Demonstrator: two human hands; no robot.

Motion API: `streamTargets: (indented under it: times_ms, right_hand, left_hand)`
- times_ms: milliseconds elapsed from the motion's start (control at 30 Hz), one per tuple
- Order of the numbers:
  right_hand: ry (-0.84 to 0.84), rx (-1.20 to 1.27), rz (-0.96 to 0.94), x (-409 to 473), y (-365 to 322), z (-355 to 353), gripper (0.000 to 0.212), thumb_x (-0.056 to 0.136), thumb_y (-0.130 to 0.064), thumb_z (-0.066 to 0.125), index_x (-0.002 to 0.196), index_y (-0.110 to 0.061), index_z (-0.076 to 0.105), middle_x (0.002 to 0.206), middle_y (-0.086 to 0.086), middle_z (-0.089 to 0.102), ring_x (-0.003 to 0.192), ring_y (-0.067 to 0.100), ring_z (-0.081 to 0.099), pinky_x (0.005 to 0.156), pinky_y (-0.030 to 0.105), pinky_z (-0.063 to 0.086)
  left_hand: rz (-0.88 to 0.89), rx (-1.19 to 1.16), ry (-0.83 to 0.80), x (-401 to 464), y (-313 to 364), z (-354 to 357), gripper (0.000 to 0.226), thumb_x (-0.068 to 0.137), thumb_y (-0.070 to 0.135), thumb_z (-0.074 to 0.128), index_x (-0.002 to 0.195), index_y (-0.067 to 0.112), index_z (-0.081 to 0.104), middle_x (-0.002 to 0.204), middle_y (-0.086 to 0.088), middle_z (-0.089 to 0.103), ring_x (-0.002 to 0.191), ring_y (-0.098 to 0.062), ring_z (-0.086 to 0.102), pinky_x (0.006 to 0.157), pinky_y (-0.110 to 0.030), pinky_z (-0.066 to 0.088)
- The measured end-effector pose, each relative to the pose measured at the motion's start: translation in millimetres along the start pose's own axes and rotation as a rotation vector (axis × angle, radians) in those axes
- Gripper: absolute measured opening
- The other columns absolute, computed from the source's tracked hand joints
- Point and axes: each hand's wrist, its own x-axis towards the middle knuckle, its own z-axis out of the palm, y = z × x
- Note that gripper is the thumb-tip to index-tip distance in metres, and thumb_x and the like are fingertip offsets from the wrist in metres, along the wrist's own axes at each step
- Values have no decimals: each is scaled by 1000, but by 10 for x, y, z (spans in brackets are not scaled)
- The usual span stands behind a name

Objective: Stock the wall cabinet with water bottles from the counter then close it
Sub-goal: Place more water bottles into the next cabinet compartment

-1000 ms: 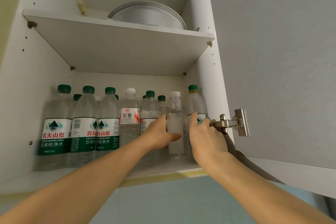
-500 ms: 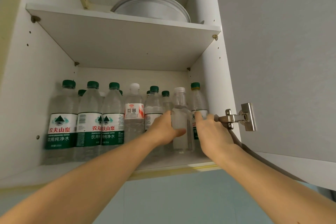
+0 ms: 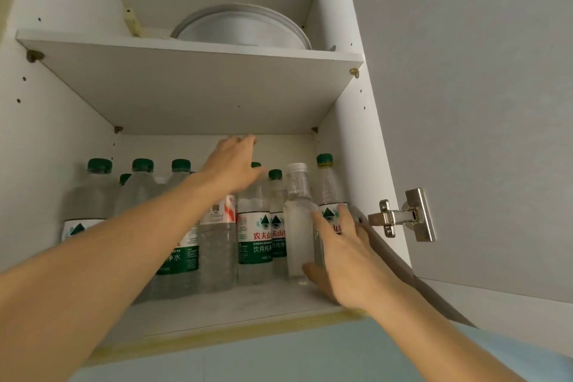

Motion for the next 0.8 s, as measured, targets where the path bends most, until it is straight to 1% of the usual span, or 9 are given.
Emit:
streamTargets:
  times_ms: [100,200,300,333,400,500,600,700,800]
  right_hand:
    - [-22,22,-14,-9,-10,1,90,99,-28,58,154,-56,-8,167,0,-24,155,39,-2,115,49,35]
    - [-91,45,37,18,-54,-30,92,98,-22,55,152,-61,-9,165,-5,-31,156,35,-8,117,48,35]
    - [-120,42,69,31,-97,-44,94,96,-19,53,150,-62,-11,163,-8,-33,156,32,-9,116,47,37]
    - [-107,38,61,23,-97,-42,93,96,-19,53,151,-61,-10,164,-8,-28,155,32,-6,113,46,39]
    - [-37,21,24,5,-76,-22,85,95,-21,51,153,-57,0,163,-6,-7,150,32,8,103,42,45]
    - [87,-5,-34,-11,-16,21,70,94,-20,52,150,-47,19,138,1,21,132,27,24,93,41,50]
    - [81,-45,-90,-1,15,41,68,95,-16,53,149,-43,22,133,0,30,126,26,30,95,43,50]
    - [34,-42,-104,-3,21,20,69,96,-17,54,151,-43,21,136,-1,35,125,25,33,96,42,49]
    - [7,-47,-106,10,22,12,68,97,-19,53,153,-40,22,141,-1,38,129,25,32,99,41,47]
  left_hand:
    - [-61,138,-119,186,-80,16,72,92,53,63,151,21,37,150,-10,49,139,-32,44,119,-56,25]
    - [-103,239,-251,292,-84,81,54,96,60,52,137,25,52,128,-7,62,127,-32,53,119,-65,11]
    - [-106,187,-236,351,-66,135,39,99,54,51,121,24,62,113,-3,65,119,-29,55,117,-66,10]
    - [-109,158,-211,357,-52,136,35,100,51,51,120,25,64,113,-1,66,120,-28,55,117,-66,8]
    - [-99,115,-171,355,-43,112,30,101,46,53,120,26,66,115,1,68,121,-27,54,118,-64,5]
    - [-63,66,-133,321,-71,84,27,102,41,53,121,27,66,116,3,68,122,-25,55,120,-64,0]
    - [-41,28,-105,264,-98,78,27,104,38,51,124,27,65,116,2,69,122,-25,56,120,-63,-3]
    - [-21,19,-92,242,-101,47,27,104,37,50,124,27,65,121,1,68,124,-26,55,120,-62,-5]
    - [9,25,-85,232,-119,31,26,105,36,49,120,26,67,114,2,70,119,-24,57,120,-61,-7]
